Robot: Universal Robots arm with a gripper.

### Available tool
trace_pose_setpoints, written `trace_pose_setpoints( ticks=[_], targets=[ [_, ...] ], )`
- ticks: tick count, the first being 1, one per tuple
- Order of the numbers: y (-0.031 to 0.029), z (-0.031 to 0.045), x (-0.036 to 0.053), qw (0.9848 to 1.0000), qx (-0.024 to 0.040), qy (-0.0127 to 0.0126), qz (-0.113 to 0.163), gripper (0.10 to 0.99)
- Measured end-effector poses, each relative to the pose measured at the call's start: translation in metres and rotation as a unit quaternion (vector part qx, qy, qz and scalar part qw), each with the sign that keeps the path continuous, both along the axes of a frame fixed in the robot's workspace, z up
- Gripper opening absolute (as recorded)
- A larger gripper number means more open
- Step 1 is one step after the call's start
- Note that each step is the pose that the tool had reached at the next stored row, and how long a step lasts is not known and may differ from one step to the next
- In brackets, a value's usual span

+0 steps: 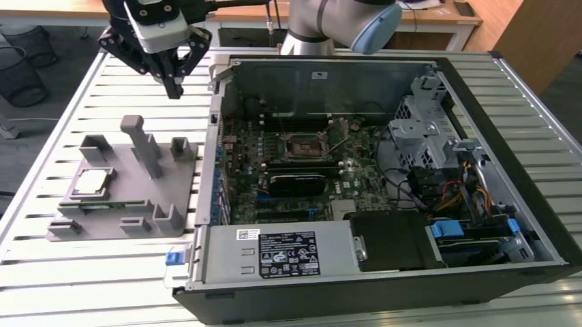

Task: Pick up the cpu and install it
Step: 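Reach for the cpu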

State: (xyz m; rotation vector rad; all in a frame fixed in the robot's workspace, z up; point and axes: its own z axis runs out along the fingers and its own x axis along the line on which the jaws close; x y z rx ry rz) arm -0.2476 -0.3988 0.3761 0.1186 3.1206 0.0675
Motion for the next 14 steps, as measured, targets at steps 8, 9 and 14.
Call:
trace_pose_setpoints(
  ticks=[8,9,14],
  targets=[
    [0.0,-0.0006,-0.0024,1.0,0.0,0.0001,0.0,0.106],
    [0.0,-0.0006,-0.0026,1.0,0.0,0.0001,0.0,0.106],
    [0.0,-0.001,-0.0042,1.0,0.0,0.0003,0.0,0.106]
  ],
)
